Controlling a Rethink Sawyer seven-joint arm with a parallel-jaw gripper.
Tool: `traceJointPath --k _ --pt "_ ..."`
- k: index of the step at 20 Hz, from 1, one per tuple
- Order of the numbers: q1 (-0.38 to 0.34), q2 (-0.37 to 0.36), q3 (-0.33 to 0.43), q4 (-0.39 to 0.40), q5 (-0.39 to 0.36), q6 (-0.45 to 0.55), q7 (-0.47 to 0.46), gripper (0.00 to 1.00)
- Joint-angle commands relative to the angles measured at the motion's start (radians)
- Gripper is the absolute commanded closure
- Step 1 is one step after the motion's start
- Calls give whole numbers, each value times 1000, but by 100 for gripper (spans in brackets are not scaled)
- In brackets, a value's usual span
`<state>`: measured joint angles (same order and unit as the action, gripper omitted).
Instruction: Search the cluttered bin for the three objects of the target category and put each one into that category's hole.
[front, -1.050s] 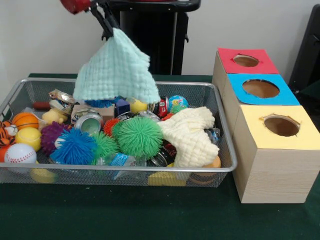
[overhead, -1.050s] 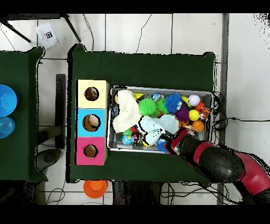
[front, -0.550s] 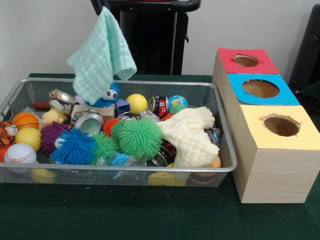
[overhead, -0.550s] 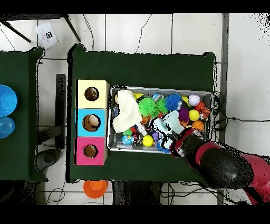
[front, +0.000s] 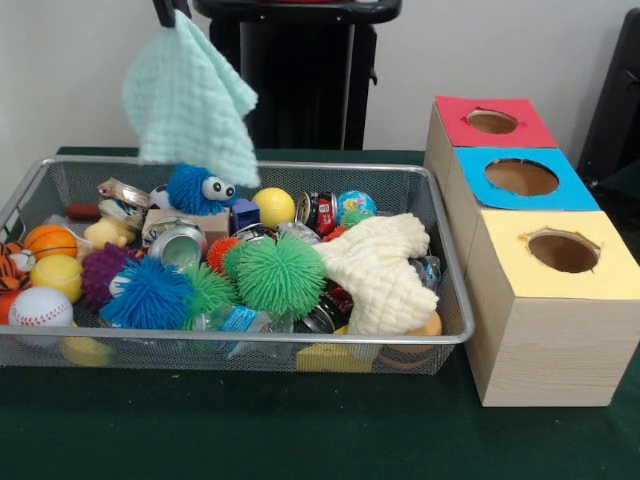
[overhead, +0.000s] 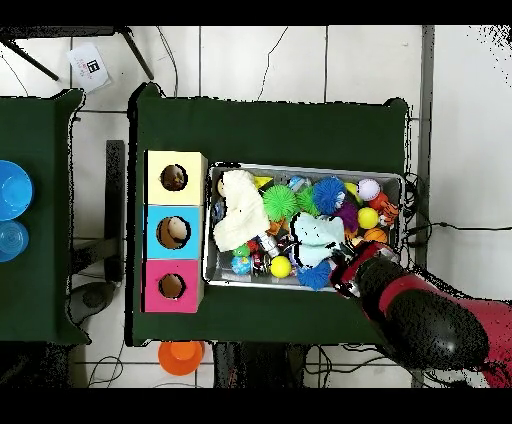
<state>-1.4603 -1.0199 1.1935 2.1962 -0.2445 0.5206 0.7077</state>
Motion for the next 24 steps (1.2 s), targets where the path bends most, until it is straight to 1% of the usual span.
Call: traceJointPath --k 1,2,4,6,7,8,10,11,13,15,16,17,21,23,24 --pt "-100 196 262 -56 -39 -136 -76 100" --pt "-125 267 344 -55 -32 -152 -92 100" --pt "-143 310 403 -59 -30 -188 -58 100" --pt "-151 336 428 -54 -51 -216 -35 100" --pt "-154 357 443 -53 -61 -222 -38 100" --pt "-156 411 479 -59 -75 -231 -58 100" --pt "-157 446 506 -63 -94 -262 -39 100" --pt "-158 452 512 -63 -99 -276 -21 100" --pt "-163 483 538 -69 -98 -301 14 100" --pt "-166 536 570 -76 -87 -313 39 100" --pt "-163 584 585 -79 -80 -320 46 100" --pt "-162 605 588 -81 -82 -328 52 100" --pt "-153 640 560 -72 -127 -364 61 100" --pt "-145 608 513 -79 -148 -343 55 100" --pt "-128 547 429 -86 -163 -283 38 100"
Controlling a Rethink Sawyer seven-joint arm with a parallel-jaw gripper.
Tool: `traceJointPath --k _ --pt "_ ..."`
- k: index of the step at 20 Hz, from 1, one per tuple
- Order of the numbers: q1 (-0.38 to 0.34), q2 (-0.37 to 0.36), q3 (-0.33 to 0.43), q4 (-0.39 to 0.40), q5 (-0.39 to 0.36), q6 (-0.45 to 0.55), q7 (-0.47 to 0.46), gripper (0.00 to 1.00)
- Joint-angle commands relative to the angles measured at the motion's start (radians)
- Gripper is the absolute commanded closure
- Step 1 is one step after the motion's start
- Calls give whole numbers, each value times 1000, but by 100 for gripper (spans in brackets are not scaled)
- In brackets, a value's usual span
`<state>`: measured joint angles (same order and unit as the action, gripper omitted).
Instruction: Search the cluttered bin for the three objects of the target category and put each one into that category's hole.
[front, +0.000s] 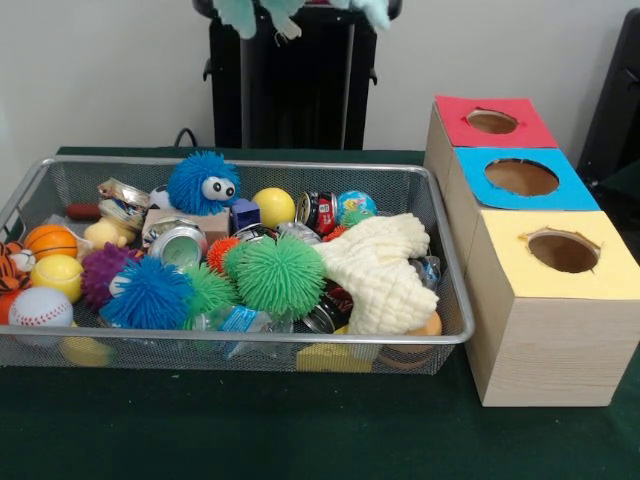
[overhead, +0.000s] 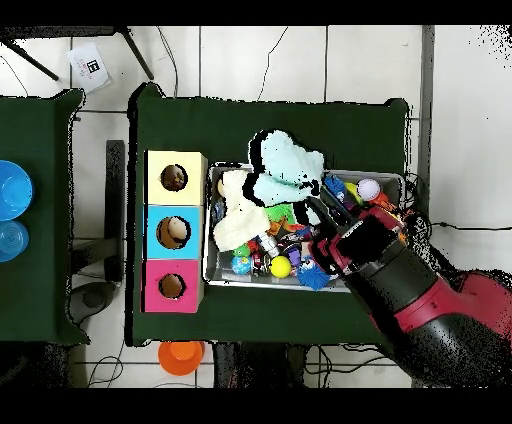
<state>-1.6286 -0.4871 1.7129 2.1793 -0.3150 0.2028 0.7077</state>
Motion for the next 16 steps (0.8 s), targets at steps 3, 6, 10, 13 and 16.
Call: traceJointPath --k 3,6,10,13,16 --pt "83 -58 -236 -96 -139 142 -7 100" --pt "140 -132 -358 -137 -179 211 -13 100" --pt "226 -226 -468 -194 -207 365 -38 100" --pt "293 -305 -543 -240 -249 456 -33 100" --pt "312 -395 -552 -271 -240 630 -77 100"
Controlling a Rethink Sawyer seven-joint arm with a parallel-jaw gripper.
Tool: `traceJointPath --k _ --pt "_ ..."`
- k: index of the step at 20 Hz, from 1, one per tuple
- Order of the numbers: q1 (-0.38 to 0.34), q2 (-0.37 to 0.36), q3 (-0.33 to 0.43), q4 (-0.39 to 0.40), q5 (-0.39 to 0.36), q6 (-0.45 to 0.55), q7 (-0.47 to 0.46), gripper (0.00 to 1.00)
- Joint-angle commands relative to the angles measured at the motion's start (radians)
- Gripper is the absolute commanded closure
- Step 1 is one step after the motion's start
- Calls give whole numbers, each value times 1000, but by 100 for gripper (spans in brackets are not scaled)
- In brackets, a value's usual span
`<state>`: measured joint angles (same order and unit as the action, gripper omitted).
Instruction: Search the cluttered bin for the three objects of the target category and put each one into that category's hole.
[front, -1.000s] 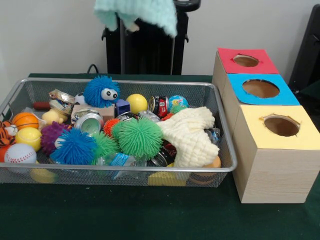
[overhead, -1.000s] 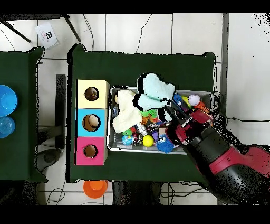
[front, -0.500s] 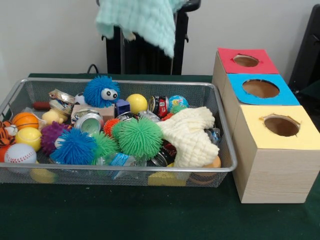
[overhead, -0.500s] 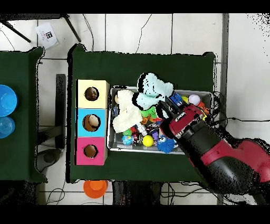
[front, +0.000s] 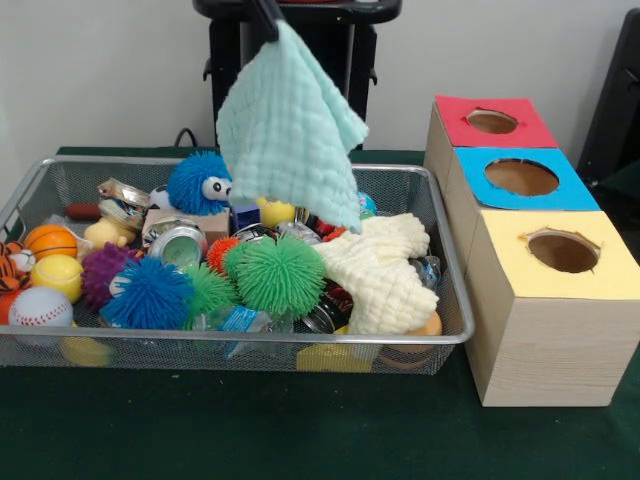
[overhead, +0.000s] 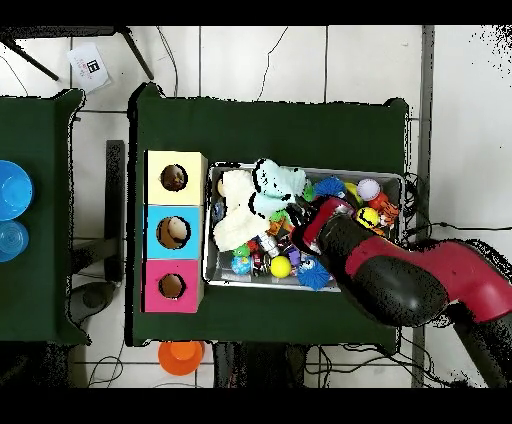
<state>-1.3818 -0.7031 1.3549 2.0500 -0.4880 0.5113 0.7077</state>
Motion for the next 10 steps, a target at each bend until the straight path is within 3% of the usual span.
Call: traceJointPath --k 1,4,10 --pt "64 -194 -190 -150 -57 369 -92 100" --pt "88 -207 -204 -203 -57 548 -163 100" --pt "129 -192 -225 -277 -184 683 -260 100"
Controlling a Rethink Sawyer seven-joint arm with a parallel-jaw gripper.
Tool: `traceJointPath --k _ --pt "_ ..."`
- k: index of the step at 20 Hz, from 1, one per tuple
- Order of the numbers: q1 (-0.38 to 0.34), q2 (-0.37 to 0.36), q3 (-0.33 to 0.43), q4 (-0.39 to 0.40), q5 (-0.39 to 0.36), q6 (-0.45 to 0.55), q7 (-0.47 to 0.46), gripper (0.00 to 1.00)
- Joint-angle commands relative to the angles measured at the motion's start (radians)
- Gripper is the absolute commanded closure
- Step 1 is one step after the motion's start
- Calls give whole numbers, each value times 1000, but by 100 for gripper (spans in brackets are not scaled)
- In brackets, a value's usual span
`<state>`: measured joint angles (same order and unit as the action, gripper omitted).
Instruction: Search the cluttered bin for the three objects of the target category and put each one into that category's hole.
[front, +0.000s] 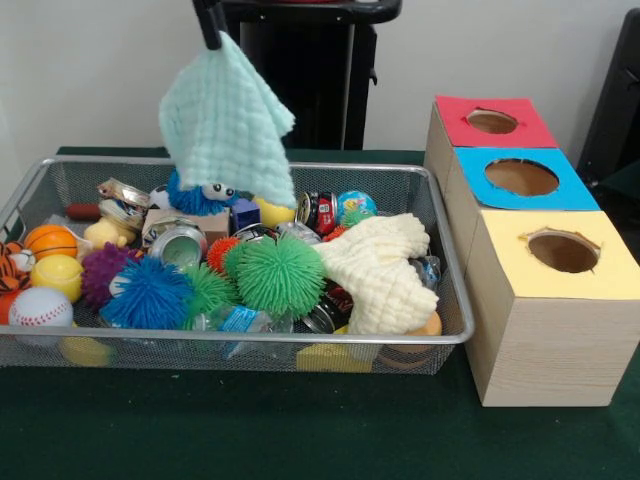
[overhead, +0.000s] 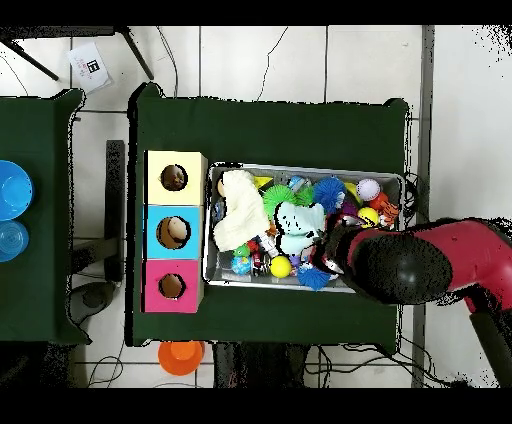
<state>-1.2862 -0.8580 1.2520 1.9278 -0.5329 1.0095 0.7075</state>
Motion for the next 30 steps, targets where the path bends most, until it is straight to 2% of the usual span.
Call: traceJointPath --k 1,11,18,28,29,30 --pt "31 -35 -117 -157 -151 194 -269 100" --pt "30 -28 -84 -183 -224 178 -293 100" --pt "22 -11 -64 -191 -240 108 -274 100" --pt "28 -20 -86 -205 -277 121 -280 100" --pt "27 -22 -85 -203 -281 120 -277 0" --pt "28 -24 -84 -201 -282 115 -271 0"
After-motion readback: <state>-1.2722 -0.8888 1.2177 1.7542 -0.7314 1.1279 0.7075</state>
